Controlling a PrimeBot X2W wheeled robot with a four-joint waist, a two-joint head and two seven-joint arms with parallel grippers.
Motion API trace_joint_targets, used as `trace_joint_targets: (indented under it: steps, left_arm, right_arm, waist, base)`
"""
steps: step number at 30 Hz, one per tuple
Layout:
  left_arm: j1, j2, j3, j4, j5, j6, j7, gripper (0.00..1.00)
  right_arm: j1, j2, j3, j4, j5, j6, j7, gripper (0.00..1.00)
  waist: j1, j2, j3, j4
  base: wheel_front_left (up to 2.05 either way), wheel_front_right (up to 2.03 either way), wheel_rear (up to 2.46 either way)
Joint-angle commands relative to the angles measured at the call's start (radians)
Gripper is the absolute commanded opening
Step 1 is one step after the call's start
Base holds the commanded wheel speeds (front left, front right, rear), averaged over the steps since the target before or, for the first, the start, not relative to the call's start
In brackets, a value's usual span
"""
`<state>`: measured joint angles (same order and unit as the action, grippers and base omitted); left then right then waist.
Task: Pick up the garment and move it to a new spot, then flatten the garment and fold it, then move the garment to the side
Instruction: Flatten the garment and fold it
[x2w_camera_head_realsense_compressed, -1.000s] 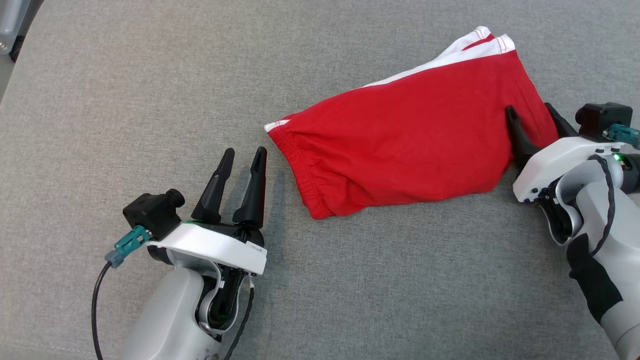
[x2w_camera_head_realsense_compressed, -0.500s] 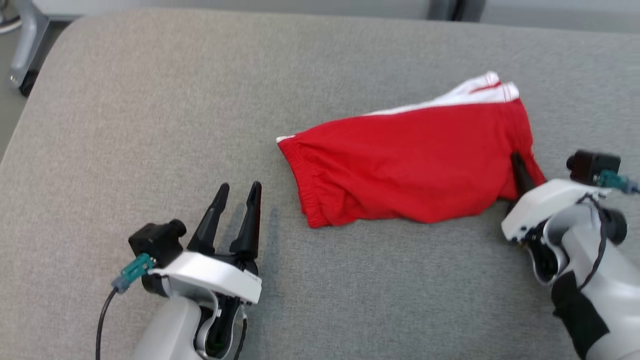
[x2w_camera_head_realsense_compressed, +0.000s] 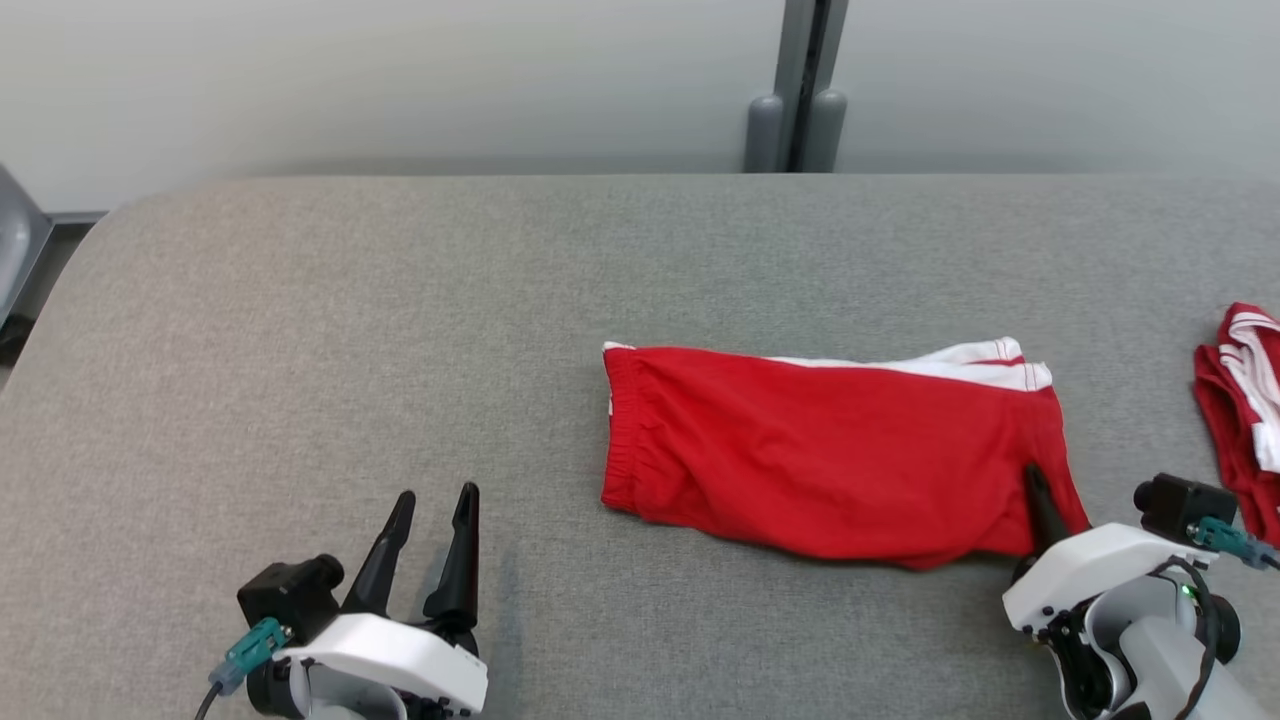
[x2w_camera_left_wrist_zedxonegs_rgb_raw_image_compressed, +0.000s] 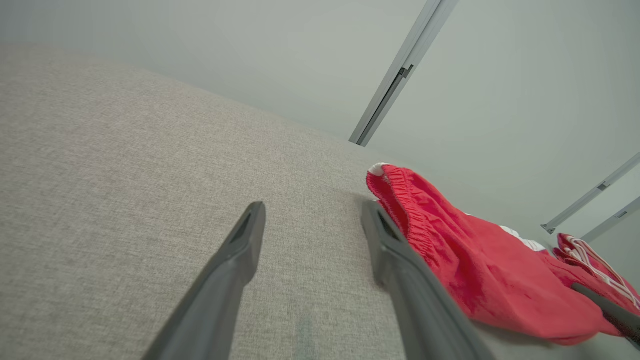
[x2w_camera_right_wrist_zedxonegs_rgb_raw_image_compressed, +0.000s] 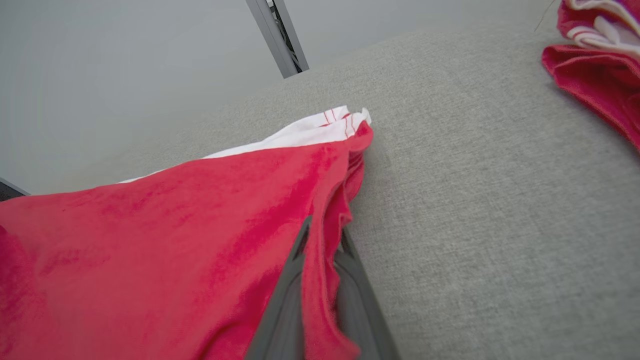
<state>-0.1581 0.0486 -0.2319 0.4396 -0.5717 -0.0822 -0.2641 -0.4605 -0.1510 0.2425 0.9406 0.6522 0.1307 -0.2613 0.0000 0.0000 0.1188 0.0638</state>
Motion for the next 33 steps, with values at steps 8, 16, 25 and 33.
trace_joint_targets:
  steps: [8, 16, 25, 33]
  left_arm:
    - [0.029, 0.004, 0.014, 0.006, 0.009, -0.001, 0.001, 1.00]
    - [0.006, 0.005, -0.006, 0.011, -0.010, 0.008, 0.000, 1.00]
    - [-0.004, 0.004, -0.027, 0.010, -0.016, 0.012, 0.001, 1.00]
    - [-0.015, 0.005, -0.018, 0.011, 0.016, 0.025, 0.001, 1.00]
  right_arm:
    - [0.012, -0.013, -0.072, -0.083, -0.099, 0.000, -0.005, 0.00]
    - [-0.096, 0.051, 0.080, -0.223, -0.230, 0.000, -0.005, 0.00]
    - [-0.118, 0.096, 0.387, -0.210, -0.142, 0.000, -0.005, 0.05]
    - [-0.099, 0.094, 0.543, -0.305, 0.013, 0.000, -0.004, 1.00]
  waist:
    - [0.0000, 0.0000, -0.012, -0.012]
    - [0.0000, 0.0000, 0.013, 0.057]
    - [0.0000, 0.0000, 0.019, 0.138]
    - [0.0000, 0.0000, 0.012, 0.123]
  base:
    - [0.00, 0.00, 0.00]
    - [0.00, 0.00, 0.00]
    - [0.00, 0.00, 0.00]
    - [0.00, 0.00, 0.00]
